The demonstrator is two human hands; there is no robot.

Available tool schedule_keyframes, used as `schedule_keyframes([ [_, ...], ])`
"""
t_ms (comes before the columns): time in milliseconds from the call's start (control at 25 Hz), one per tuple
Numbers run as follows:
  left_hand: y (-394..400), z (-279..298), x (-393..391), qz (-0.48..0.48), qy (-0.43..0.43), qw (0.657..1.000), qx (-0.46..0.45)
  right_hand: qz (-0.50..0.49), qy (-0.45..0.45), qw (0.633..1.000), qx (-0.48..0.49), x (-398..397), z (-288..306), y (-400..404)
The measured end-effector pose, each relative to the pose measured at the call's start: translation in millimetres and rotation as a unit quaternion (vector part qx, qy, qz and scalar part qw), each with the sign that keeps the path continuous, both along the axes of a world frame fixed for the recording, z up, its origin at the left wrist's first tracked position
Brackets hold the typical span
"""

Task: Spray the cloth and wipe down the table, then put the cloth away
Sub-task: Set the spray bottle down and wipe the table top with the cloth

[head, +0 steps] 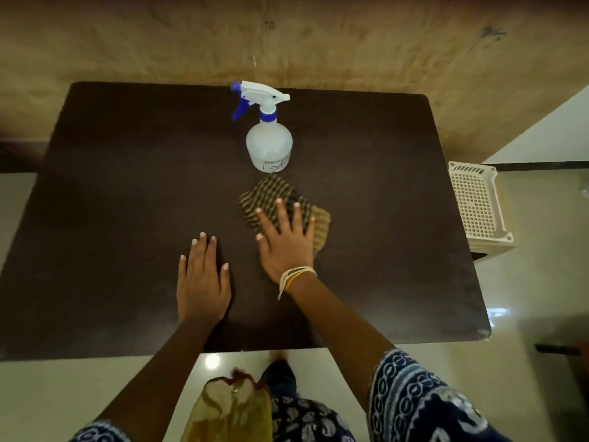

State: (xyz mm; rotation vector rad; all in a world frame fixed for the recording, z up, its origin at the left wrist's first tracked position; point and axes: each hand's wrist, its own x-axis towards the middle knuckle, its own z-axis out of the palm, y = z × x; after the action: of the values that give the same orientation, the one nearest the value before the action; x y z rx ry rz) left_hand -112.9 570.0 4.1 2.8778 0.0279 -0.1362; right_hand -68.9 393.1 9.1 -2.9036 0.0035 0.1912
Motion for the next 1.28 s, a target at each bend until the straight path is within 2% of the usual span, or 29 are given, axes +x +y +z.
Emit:
schedule_keyframes([
  [80,0.5,0.2,-3.5,0.002,-0.01,1.0,-0.011,0.172,-0.001,0.985,-0.025,-14.7,0.1,3.9],
  [120,0.1,0.4,-4.2,0.003,-0.018,1.0,-0.015,0.221,-0.012,0.975,-0.035,-11.4,-0.4,-10.0],
  [160,-0.1,-0.3,-4.1,0.004,-0.025,1.0,-0.018,0.218,-0.022,0.975,-0.04,-4.0,-4.1,-29.3],
  [200,0.4,-1.5,-4.5,0.005,-0.03,0.999,-0.021,0.172,-0.024,0.984,-0.04,5.1,-7.0,-50.8],
  [280,1.6,-3.7,-6.9,0.013,-0.034,0.999,-0.027,-0.002,-0.019,0.999,-0.032,22.8,-8.5,-103.7],
  [400,1.0,-5.7,-3.9,0.018,-0.045,0.998,-0.029,-0.223,0.028,0.974,0.001,25.3,-0.8,-184.1],
  [520,2.2,-8.0,-7.3,0.016,-0.046,0.999,-0.024,-0.317,0.052,0.947,-0.01,-0.4,0.7,-198.8],
  [680,0.9,-7.8,-7.7,0.019,-0.045,0.999,-0.024,-0.368,0.052,0.928,0.012,6.3,-1.4,-136.7],
  [840,10.0,-2.6,-10.1,-0.02,-0.031,0.995,-0.09,-0.298,0.038,0.954,-0.002,11.4,-2.8,-50.5],
  [960,67.4,2.3,-33.2,0.002,-0.068,0.992,-0.104,-0.225,0.021,0.974,-0.002,12.9,-2.6,46.5],
  [1080,148.4,3.3,-62.7,0.076,-0.069,0.993,-0.057,-0.059,0.001,0.998,0.008,-9.4,0.6,159.3],
  [1160,188.5,-0.7,-78.0,0.087,-0.05,0.995,-0.019,0.08,0.001,0.997,0.005,-41.1,-2.0,216.4],
  [1240,212.6,-5.4,-85.7,0.063,-0.023,0.998,0.002,0.158,0.004,0.987,-0.002,-56.9,-6.3,226.7],
  [1280,220.8,-7.4,-88.3,0.046,-0.012,0.999,0.007,0.166,-0.006,0.986,-0.005,-55.1,-7.3,216.2],
])
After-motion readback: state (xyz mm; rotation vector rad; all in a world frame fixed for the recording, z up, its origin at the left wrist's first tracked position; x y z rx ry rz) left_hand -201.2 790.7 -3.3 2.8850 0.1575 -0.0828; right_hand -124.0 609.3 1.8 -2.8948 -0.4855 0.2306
